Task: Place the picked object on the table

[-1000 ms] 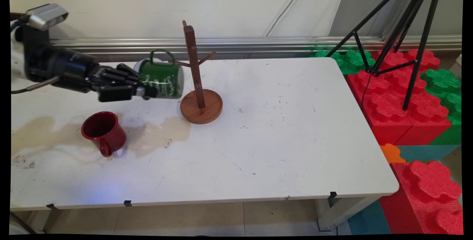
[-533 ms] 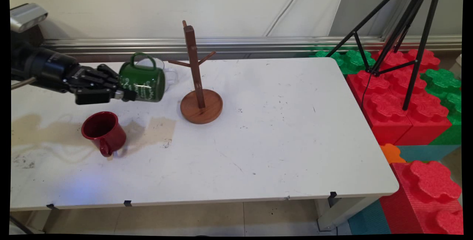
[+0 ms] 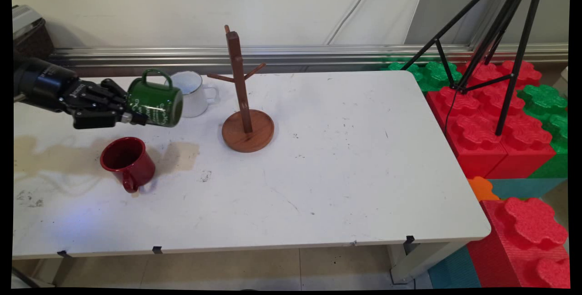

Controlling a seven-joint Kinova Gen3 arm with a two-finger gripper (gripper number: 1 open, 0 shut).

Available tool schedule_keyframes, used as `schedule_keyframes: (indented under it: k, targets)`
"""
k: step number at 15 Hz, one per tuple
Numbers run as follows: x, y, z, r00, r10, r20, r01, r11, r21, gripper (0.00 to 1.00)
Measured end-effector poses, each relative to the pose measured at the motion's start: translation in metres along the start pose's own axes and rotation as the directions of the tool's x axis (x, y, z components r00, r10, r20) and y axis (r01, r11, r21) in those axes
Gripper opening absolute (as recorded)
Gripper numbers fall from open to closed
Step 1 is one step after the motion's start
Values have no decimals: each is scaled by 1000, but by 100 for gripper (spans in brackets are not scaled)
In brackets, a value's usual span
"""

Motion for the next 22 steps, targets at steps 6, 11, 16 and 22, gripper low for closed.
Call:
schedule_keyframes:
  k: [6,11,16,22]
  targets:
    - [-10,-15,-21,997,36,70,-38,999,29,0]
    - [-18,-31,-37,989,72,133,-80,995,55,0]
    - [-25,-50,-50,972,127,198,-143,987,69,0]
    - [-33,-69,-59,940,201,276,-226,972,61,0]
